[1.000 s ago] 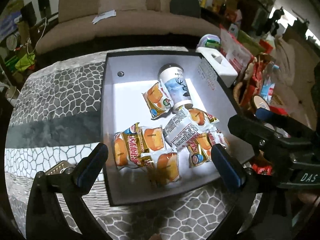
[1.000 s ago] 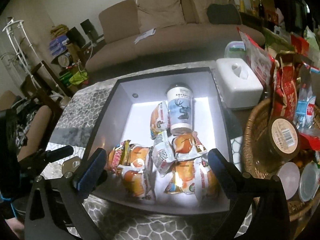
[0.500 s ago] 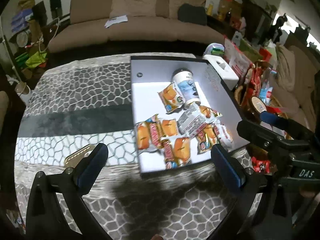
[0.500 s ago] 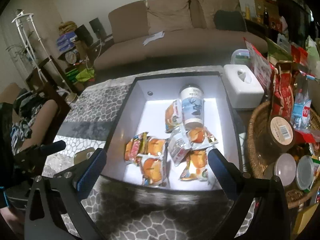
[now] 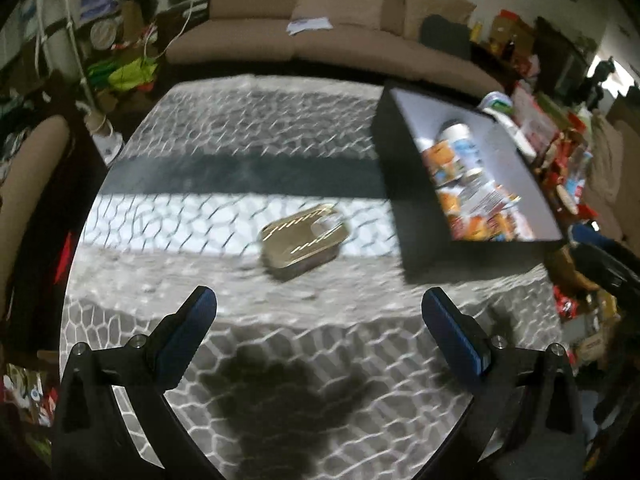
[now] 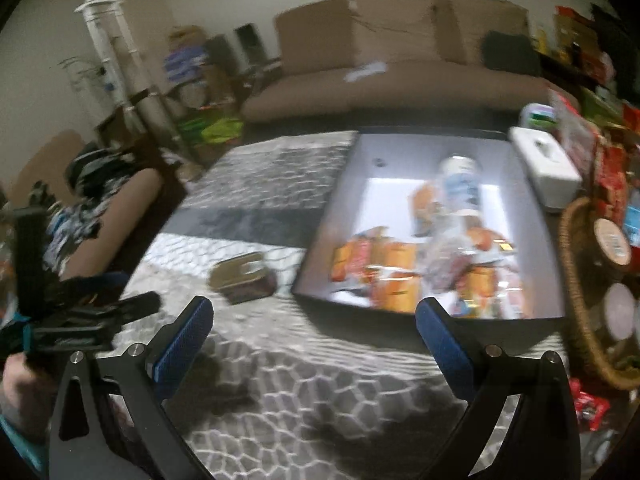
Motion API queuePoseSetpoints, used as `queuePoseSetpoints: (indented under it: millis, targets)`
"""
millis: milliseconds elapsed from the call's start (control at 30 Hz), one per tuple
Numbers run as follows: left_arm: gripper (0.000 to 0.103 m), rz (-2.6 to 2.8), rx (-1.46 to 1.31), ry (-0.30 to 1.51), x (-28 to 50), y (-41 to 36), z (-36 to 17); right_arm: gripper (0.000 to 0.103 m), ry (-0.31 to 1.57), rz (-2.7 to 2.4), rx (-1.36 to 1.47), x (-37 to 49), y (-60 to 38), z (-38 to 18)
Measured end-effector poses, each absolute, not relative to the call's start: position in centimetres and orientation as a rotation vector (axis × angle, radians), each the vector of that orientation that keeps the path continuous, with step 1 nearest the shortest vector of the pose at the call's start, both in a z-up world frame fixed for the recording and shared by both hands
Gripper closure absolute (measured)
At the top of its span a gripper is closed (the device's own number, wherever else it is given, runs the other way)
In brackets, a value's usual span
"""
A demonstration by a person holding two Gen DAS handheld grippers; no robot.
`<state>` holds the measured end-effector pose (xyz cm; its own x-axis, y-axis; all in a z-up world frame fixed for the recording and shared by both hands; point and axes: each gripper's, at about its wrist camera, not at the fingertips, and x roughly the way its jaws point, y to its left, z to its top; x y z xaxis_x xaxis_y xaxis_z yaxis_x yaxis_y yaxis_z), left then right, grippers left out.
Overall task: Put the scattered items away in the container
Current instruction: 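Withdraw both tools from the box toward the gold sardine tin, then grasp the gold sardine tin with the right tool and lift it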
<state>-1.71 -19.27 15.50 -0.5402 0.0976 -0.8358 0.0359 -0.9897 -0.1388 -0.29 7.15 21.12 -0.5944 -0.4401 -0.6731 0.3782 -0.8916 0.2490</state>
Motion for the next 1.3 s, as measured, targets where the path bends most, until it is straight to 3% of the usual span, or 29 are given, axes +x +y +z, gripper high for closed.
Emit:
queuePoseSetpoints:
  millis: [133, 267, 500, 733, 900, 1067, 1133, 1167, 1300]
  targets:
    - [0.000, 2.699, -1.496, -0.174, -0.8, -21.8, 13.1, 0.000, 0.045, -2.368, 1.003, 1.1, 3.1, 19.8]
    - [0.000, 2.677, -1.482, -0.034, -0.9, -22.9, 11.1, 0.000, 0.326, -2.271, 0.978, 1.1, -1.5, 18.2]
    - [0.000, 2.574, -1.447, -0.027, -3.5, -24.0, 8.5, 0.000, 0.476, -2.093, 1.039, -1.8, -5.9, 15.4]
    - [0.000, 2.460, -1.452, 0.059, -7.4, -24.8, 6.2, 0.001, 0.802, -1.851, 1.111, -5.9, -10.5, 14.5]
    - [0.000, 2.384, -1.444, 0.091, -9.8, -25.0, 4.6, 0.014, 0.989, -1.705, 1.179, -9.3, -13.4, 12.8]
    - [0.001, 2.306, -1.432, 0.081, -11.3, -24.8, 2.6, 0.016, 1.086, -1.554, 1.273, -12.1, -14.9, 9.3]
    - [0.001, 2.282, -1.436, 0.069, -11.9, -24.8, 1.9, 0.022, 1.132, -1.491, 1.302, -12.8, -15.3, 7.6]
    - [0.005, 2.277, -1.434, 0.060, -12.3, -24.9, 1.6, 0.030, 1.148, -1.470, 1.315, -13.1, -15.6, 6.9]
    - [0.013, 2.251, -1.435, 0.034, -13.3, -24.8, 0.6, 0.038, 1.142, -1.454, 1.273, -14.3, -16.1, 6.6]
